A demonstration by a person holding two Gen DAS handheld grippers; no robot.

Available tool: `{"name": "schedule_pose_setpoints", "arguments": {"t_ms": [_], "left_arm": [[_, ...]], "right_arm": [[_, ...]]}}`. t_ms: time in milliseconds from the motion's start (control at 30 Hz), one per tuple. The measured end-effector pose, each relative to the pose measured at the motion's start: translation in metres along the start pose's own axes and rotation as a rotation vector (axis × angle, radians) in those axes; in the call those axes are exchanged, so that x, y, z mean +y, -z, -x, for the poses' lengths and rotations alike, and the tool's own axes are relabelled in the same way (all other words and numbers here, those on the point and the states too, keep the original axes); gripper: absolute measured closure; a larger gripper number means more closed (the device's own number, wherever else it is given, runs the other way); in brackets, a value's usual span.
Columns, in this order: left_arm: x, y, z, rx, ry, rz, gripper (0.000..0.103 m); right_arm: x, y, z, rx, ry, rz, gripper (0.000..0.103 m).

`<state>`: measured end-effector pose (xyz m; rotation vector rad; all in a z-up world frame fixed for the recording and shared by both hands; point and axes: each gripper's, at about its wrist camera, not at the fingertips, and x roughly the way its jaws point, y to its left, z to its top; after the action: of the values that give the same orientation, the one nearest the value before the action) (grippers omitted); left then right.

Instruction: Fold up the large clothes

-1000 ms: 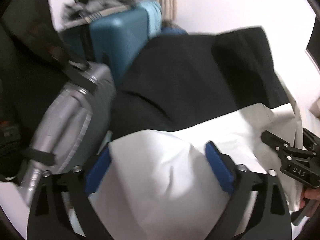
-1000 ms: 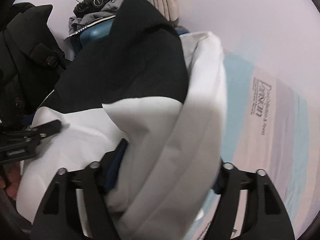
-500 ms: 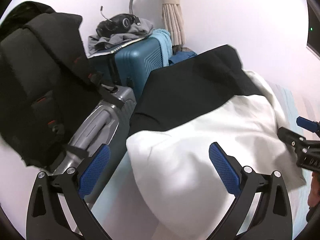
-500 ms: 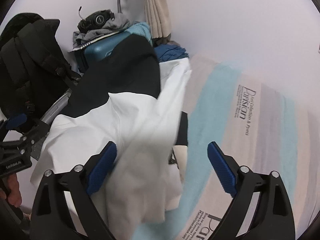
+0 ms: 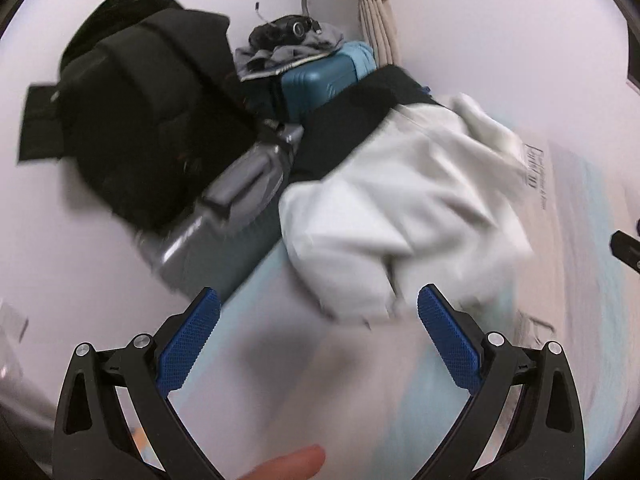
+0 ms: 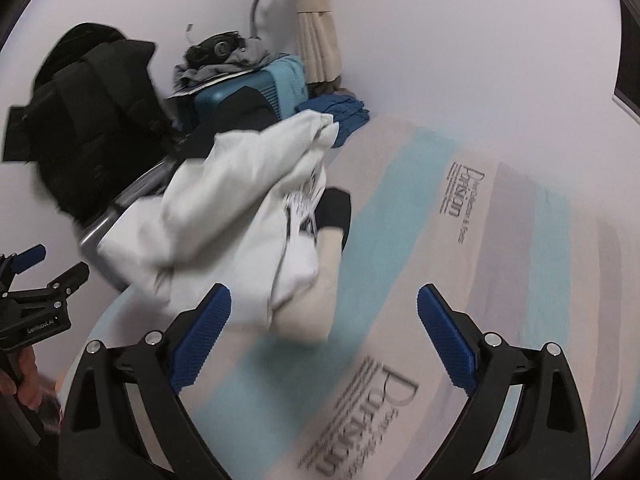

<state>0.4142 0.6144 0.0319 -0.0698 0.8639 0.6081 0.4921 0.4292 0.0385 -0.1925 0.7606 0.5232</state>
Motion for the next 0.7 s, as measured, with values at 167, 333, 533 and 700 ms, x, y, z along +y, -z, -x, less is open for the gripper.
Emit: {"name": "schedule_pose_setpoints", "arguments": {"t_ms": [167,333,533,700], "left_arm": [[0.004,0.063,0.074,0.045,0.022,0.081,0.006],[-0.003,0.117,0.115,0.074,0.032,0.109,0.006],[0.005,0.155,0.119,0.092,0.057,0.105,0.006],[0.013,0.159,0.122,0.066,0.027,0.070,0.006]], "right_arm": [[0.017,0.047,0.068,-0.032,-0.065,0.046,0.007],[0.038,0.092,0.115,-0.067,0.050,0.092,0.007],[0.052,0.123,0.134,-0.096,0.093,0.048,0.007],[0.058,0.130,0.140,-0.121,0.128,0.036,0.007]]}}
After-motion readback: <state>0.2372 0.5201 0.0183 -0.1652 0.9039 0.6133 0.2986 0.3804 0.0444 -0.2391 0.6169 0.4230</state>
